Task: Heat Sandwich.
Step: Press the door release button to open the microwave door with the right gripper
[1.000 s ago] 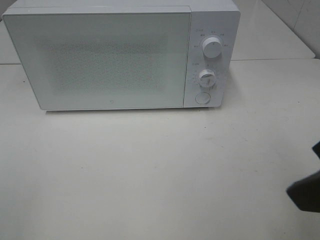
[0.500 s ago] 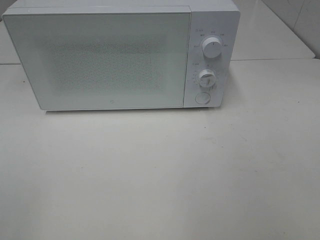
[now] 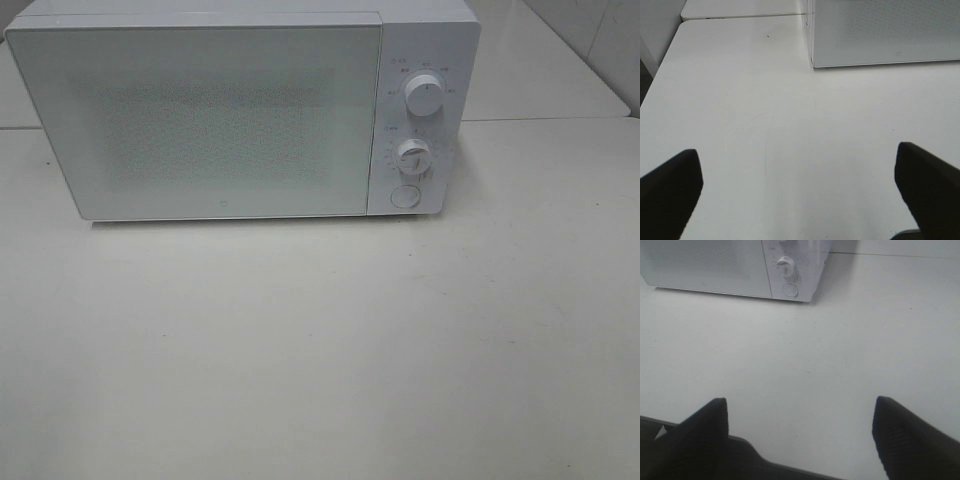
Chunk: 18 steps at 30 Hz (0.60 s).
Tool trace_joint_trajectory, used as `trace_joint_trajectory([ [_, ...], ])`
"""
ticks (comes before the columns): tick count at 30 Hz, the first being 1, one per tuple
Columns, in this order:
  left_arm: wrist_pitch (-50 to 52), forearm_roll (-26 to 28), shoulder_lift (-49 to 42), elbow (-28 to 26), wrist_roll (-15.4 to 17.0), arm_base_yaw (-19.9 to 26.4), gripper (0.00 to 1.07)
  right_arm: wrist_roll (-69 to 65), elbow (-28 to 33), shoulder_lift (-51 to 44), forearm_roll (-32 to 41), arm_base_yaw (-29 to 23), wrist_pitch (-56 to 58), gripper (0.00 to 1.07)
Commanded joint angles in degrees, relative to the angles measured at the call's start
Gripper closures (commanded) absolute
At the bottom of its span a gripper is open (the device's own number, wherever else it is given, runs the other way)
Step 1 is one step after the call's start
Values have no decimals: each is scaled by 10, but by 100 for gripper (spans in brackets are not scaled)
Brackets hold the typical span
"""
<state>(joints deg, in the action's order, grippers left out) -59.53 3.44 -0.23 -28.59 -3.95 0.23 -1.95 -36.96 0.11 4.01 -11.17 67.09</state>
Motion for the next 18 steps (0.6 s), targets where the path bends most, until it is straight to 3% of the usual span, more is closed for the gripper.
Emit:
trace_joint_trajectory([
  [1,0,5,-15,2,3,2,5,-5,22,-18,-7,24,-3,31],
  [6,0,5,-13,2,3,2,5,-5,59,-18,-7,52,-16,31],
  [18,0,5,-13,2,3,2,5,-6,81,-18,-7,83,-80,31],
])
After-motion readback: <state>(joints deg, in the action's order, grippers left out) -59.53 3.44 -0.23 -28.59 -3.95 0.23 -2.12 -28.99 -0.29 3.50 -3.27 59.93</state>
